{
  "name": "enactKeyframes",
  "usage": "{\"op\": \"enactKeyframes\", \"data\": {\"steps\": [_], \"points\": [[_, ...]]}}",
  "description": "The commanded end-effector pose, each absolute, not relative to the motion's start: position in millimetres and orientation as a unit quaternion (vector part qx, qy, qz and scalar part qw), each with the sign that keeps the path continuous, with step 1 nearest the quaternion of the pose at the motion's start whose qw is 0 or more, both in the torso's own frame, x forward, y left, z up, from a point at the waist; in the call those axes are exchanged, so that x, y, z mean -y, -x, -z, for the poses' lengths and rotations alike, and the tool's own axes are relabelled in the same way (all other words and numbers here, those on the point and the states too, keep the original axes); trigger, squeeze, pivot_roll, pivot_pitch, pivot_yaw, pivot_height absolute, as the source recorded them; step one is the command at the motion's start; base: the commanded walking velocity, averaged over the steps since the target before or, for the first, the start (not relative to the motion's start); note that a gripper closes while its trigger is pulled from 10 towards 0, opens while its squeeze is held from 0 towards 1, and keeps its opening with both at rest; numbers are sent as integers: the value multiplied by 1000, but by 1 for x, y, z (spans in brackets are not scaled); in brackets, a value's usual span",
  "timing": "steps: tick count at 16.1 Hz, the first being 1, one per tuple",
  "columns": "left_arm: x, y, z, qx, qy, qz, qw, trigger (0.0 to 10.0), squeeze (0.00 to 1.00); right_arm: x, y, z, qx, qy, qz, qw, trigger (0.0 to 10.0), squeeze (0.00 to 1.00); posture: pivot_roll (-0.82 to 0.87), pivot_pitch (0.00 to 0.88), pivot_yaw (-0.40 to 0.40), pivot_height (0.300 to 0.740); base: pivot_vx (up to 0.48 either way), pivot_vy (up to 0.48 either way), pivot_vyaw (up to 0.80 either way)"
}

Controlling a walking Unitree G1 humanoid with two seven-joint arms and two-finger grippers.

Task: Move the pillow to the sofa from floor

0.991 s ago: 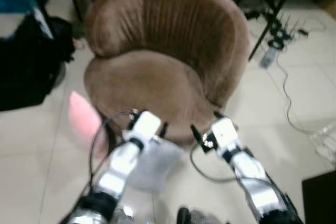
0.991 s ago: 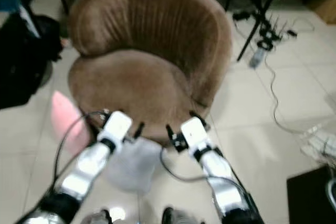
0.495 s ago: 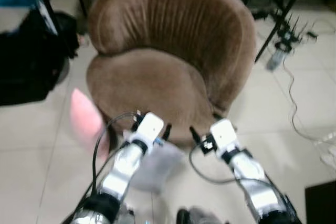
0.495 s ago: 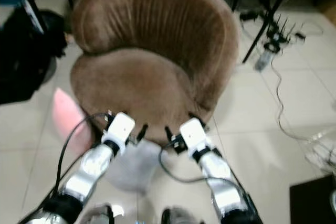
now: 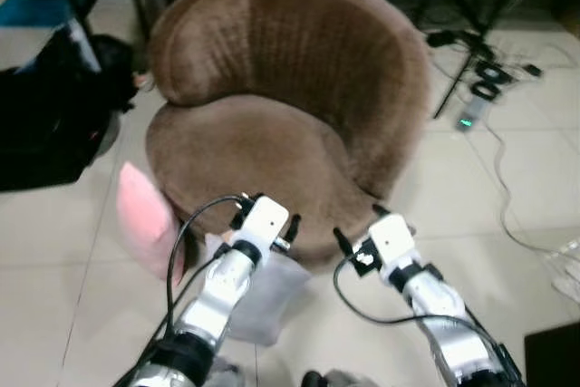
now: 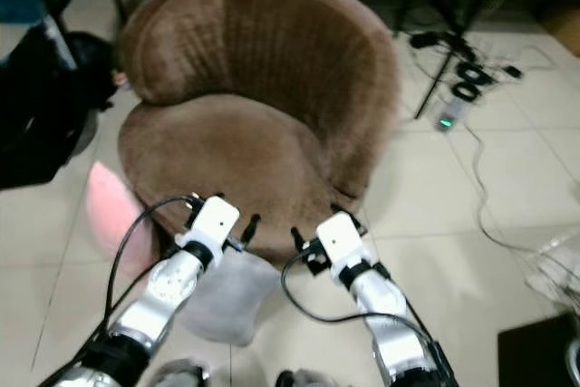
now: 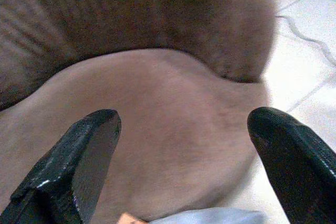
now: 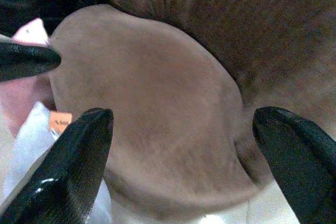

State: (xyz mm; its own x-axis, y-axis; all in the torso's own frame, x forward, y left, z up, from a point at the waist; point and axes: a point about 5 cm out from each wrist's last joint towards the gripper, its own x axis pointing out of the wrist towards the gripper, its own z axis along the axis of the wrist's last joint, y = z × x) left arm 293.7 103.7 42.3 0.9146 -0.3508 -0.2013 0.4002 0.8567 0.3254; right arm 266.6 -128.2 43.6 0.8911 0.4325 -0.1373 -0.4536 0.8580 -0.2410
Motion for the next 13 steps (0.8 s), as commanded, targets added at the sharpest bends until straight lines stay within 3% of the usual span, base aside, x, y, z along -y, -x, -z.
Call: {"op": "enactKeyframes", "data": {"steps": [1, 13], "points": [[-107, -292, -38, -78, -184, 187, 962, 10000, 0, 126, -264, -43, -42, 132, -237, 962, 10000, 0, 61, 180, -72, 740, 0, 0, 0], [-108, -289, -37, -94, -139, 169, 971, 10000, 0, 128, -262, -42, -52, 141, -243, 958, 10000, 0, 67, 185, -81, 630, 0, 0, 0]]}}
